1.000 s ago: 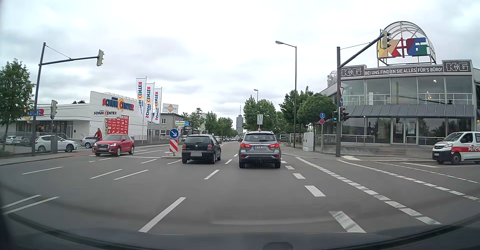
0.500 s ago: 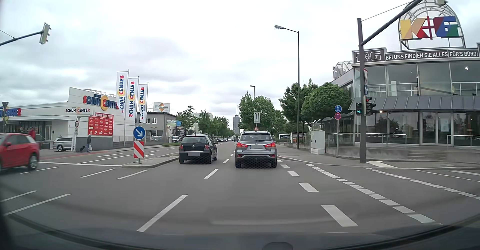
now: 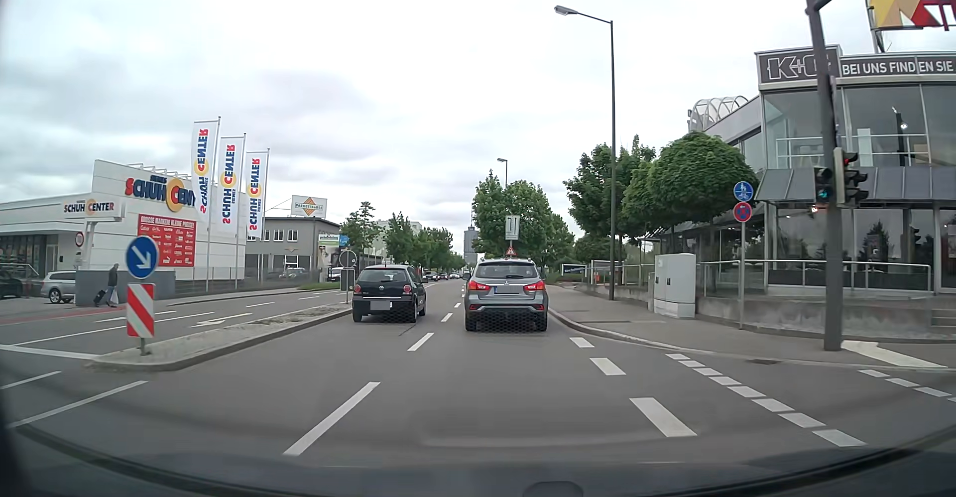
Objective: Follow the waypoints while adhering to traffic rules and regulations
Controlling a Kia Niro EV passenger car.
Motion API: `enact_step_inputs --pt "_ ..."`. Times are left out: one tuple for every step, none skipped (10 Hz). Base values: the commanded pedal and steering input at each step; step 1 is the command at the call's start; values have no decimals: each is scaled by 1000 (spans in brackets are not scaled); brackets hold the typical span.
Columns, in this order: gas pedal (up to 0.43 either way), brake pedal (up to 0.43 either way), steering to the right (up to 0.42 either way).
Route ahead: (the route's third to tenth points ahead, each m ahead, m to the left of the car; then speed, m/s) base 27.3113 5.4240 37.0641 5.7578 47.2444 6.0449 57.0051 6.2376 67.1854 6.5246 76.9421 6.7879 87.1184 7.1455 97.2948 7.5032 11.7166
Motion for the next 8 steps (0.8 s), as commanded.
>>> enact_step_inputs --pt "177 0 1" --pt "177 0 0" --pt "177 0 -4" --pt "177 0 -8" --pt "177 0 -10" --pt "177 0 -10" --pt "177 0 -10" --pt "177 0 -10"
